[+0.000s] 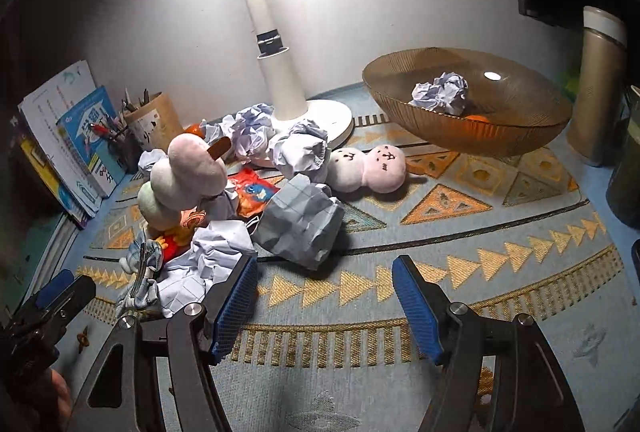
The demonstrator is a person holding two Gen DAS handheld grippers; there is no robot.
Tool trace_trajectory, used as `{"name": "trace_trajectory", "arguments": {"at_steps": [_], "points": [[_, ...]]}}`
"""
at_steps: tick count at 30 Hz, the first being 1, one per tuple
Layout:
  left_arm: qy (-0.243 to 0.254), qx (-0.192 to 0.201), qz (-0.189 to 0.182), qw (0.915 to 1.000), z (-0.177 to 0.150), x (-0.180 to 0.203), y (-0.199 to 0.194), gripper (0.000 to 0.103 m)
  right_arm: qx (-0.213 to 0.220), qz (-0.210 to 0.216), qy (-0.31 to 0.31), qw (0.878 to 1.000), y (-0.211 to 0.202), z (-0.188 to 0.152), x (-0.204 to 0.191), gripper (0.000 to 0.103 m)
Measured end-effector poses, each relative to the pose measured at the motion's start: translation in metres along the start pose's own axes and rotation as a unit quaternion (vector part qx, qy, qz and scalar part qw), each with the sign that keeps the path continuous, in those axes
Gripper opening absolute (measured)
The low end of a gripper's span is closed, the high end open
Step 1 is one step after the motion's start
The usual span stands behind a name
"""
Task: Organize objects
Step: 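Grasp the plaid cloth bow with the left tool while the right tool grasps a paper ball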
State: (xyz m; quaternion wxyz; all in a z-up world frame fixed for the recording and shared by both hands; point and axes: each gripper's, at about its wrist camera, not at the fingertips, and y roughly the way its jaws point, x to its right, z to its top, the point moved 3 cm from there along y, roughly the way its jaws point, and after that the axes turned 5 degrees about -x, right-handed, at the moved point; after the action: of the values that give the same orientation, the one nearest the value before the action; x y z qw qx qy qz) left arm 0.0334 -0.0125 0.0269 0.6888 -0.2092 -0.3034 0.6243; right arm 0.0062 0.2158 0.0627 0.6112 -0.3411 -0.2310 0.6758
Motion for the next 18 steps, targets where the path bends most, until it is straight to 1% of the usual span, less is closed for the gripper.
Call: {"name": "trace_trajectory", "arguments": {"at_steps": [2,3,4,5,8,13,15,18], "points": [[-0.015,-0.01,-0.007,0.9998,-0.005,-0.004,0.012,0.093,0.006,-0.005,-0.012,1.0,0.005,-0.004,-0.002,0.068],[-0.016,-0.021,-0.005,0.9996,-0.008,-0.005,0.016,0.092,-0.003,-0.007,-0.011,1.0,0.008,-0.006,-0.002,0.069],[-0.012,-0.024,-0.001,0.9996,-0.008,-0.004,0.017,0.092,-0.008,-0.003,-0.01,1.0,0.01,-0.005,-0.001,0.069],[-0.01,-0.018,-0.002,0.9998,-0.009,-0.003,0.016,0.093,-0.008,-0.002,-0.008,1.0,0.011,-0.005,0.0,0.069],[-0.006,-0.022,-0.012,0.9997,-0.009,-0.002,0.017,0.093,-0.013,0.006,-0.006,1.0,0.013,-0.006,0.001,0.069],[0.004,-0.015,-0.025,0.9996,-0.009,0.002,0.011,0.092,-0.013,0.011,-0.012,1.0,0.013,-0.005,-0.002,0.069],[0.016,-0.018,-0.035,0.9991,-0.009,0.008,0.011,0.092,-0.021,0.028,-0.021,0.999,0.013,-0.004,-0.006,0.069],[0.029,-0.026,-0.069,0.9968,-0.006,0.02,0.008,0.09,-0.045,0.079,-0.031,0.995,0.017,0.001,-0.017,0.069]]}}
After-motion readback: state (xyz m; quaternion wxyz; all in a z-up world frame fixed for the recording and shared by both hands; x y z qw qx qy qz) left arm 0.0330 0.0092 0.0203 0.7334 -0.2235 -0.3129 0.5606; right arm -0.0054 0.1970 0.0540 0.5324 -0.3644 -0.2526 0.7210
